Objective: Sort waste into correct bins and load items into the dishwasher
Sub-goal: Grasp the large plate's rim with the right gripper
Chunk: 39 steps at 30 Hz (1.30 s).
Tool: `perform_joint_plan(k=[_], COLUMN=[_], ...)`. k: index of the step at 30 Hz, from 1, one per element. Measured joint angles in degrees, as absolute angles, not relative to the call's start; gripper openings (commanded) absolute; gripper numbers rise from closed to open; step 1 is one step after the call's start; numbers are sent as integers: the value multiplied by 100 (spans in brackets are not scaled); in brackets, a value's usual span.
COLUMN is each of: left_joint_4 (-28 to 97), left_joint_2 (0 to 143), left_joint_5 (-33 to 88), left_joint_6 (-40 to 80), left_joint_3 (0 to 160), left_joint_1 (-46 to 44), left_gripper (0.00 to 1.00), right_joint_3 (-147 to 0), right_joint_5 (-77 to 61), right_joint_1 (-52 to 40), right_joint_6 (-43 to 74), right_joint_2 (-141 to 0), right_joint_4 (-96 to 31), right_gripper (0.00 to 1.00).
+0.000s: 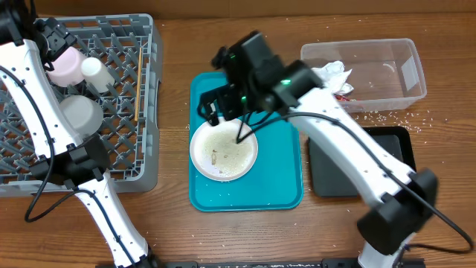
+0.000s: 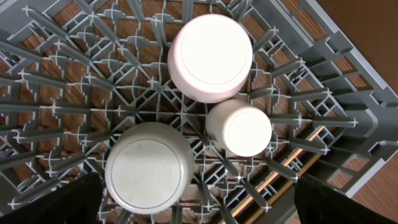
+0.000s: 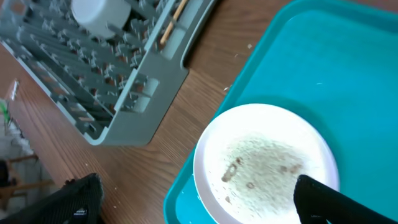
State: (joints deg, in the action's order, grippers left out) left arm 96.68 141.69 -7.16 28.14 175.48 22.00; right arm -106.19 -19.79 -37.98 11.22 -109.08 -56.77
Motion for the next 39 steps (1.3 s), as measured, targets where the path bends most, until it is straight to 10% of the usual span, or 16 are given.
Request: perform_joint_plan(k=[11, 39], left_joint_4=[9668, 9668], left_joint_2=[14169, 14169], left_joint_5=[-716, -716], left_joint_6=[2814, 2814], left_joint_3=[17546, 17546], left_joint_1=[2200, 2200], left_gripper=[100, 100], right_joint_3=[-10639, -10639], right_joint_5=[-661, 51], right_joint_1=[-4829, -5575], right_joint_6=[1918, 1929], right_joint_2=[-12042, -13006], right_joint_4=[-5478, -5474], right_gripper=[51, 31])
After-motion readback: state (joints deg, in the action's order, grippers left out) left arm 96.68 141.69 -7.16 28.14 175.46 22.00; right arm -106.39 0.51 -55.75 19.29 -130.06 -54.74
